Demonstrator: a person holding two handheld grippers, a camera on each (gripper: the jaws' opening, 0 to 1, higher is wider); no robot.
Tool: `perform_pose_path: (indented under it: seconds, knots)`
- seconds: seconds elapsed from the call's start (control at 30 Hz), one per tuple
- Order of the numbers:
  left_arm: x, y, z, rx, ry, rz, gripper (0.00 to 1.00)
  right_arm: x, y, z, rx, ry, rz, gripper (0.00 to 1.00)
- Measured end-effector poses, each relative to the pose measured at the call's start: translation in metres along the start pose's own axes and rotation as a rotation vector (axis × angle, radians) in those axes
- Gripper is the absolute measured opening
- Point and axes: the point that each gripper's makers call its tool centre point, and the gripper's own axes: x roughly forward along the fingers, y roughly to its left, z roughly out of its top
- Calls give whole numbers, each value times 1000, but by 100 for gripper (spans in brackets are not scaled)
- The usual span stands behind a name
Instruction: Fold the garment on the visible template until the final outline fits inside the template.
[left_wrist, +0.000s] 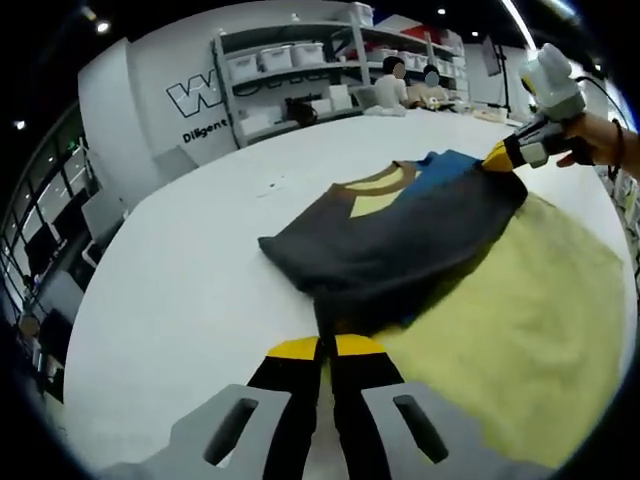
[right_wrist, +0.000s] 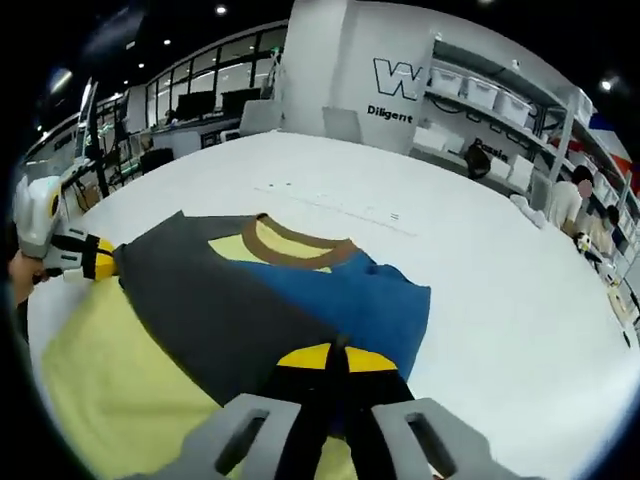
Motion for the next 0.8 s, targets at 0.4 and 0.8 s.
perform_pose_path:
  seconds: [0.4, 0.8]
  knots:
    - [-3, 2, -2, 2, -1, 21, 2, 3, -1, -11, 8, 40, -18, 0]
    - [-3, 1, -3, 14, 4, 19, 2, -6, 2, 5, 68, -20, 21, 19]
